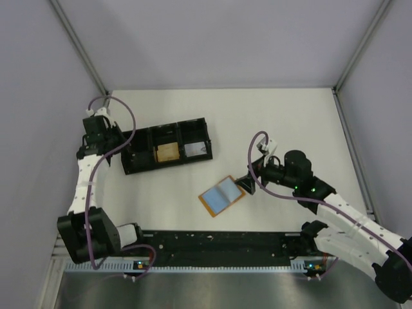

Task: Take the credit cards out of the card holder
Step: Place the credit card in the storage box.

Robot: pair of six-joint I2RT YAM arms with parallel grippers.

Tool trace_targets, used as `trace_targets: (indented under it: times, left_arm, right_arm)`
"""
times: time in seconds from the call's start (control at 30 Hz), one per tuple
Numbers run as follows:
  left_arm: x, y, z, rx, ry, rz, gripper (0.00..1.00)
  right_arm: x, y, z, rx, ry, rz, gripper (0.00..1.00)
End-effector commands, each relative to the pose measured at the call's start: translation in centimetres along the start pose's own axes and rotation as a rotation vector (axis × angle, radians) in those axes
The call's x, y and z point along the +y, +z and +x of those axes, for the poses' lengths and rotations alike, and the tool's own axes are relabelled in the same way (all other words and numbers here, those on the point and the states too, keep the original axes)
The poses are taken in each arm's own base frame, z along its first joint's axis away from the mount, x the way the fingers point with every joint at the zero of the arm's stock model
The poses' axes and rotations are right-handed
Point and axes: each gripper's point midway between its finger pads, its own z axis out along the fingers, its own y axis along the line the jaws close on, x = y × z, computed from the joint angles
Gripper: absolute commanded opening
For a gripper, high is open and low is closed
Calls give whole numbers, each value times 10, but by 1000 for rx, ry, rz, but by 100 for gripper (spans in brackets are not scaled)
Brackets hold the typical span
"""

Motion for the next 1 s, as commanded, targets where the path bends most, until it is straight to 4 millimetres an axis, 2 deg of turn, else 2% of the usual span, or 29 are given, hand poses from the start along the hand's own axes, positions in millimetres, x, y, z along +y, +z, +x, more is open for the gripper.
trace_targets:
  times: [0.0,0.07,0.23,0.47,0.57,0.7,0.77,0.9,0.97]
  left_arm:
    - [2,25,-13,48,10,14,0]
    - [-4,40,-2,143,-8,57,0]
    - [-12,61,9,236,-31,130,0]
    - [-6,83,29,328,-59,134,5]
    - [-2,88,30,338,-62,114,18]
    - [5,83,23,318,-42,61,44]
    - [7,73,12,283,-20,32,55]
    - [10,51,-11,200,16,-36,66]
    - [6,37,-21,153,46,-74,79]
  right_arm:
    - [5,-1,-18,-80,-23,-10,93]
    - [8,-1,-19,-84,-27,-26,93]
    - [9,-2,-19,-90,-29,-35,92]
    - [10,-2,-19,-96,-32,-39,92]
    - [10,-2,-20,-98,-34,-41,92]
    - [10,-2,-19,-95,-31,-37,92]
    - [9,-2,-20,-96,-34,-32,92]
    - [2,-3,-20,-89,-23,12,93]
    - [-8,-4,-21,-83,-6,76,93]
